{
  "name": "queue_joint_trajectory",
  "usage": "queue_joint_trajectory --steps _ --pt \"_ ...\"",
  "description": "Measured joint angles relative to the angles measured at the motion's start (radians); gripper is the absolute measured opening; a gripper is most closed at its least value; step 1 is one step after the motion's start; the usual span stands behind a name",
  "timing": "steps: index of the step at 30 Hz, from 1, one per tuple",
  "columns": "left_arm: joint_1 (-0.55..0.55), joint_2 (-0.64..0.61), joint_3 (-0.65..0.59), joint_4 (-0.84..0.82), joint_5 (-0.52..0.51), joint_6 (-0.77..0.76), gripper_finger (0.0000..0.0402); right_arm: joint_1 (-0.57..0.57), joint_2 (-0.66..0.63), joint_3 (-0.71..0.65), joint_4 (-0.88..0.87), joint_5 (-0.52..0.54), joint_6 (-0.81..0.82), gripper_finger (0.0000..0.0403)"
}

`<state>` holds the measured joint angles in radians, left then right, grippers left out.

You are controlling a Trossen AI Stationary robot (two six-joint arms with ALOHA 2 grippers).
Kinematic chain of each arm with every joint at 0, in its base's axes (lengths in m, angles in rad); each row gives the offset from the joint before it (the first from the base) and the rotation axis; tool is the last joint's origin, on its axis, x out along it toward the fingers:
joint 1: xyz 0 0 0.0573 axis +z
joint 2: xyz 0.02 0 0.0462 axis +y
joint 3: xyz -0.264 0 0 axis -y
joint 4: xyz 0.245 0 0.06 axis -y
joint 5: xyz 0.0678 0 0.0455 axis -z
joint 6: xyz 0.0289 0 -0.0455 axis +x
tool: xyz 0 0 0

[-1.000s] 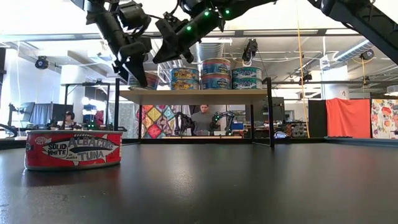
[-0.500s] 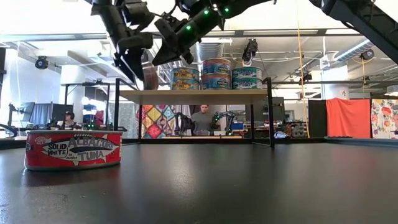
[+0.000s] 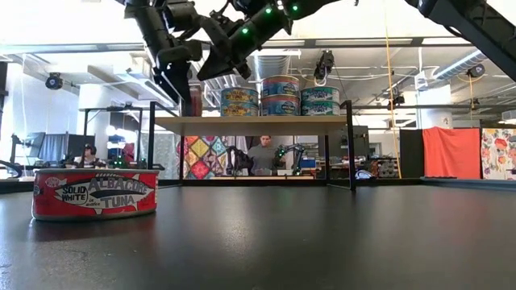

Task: Stack canned seafood by type on shelf
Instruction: Put the top pink tuna can on the shelf

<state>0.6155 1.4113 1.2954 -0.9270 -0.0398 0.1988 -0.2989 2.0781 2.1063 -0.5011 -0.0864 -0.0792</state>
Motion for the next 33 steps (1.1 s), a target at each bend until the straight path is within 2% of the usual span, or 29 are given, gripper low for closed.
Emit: queue_joint_trajectory --steps 7,14,27,33 --pt "0.0 -0.012 -0.006 0.001 0.027 0.028 0.04 0.007 0.0 0.0 0.004 0.008 -0.026 0.0013" --pt "0.0 -0.053 -0.044 -0.005 0.042 0.034 0.04 0.018 -0.005 0.0 0.009 0.14 -0.054 0.0013" --pt "-0.005 -0.061 -0.114 0.067 0.044 -0.018 0.04 0.021 0.034 -0.003 0.014 0.139 -0.052 0.0013" --pt "-0.014 -0.061 -0.138 0.131 0.113 -0.028 0.04 0.022 0.034 -0.002 0.108 0.138 -0.052 0.0013"
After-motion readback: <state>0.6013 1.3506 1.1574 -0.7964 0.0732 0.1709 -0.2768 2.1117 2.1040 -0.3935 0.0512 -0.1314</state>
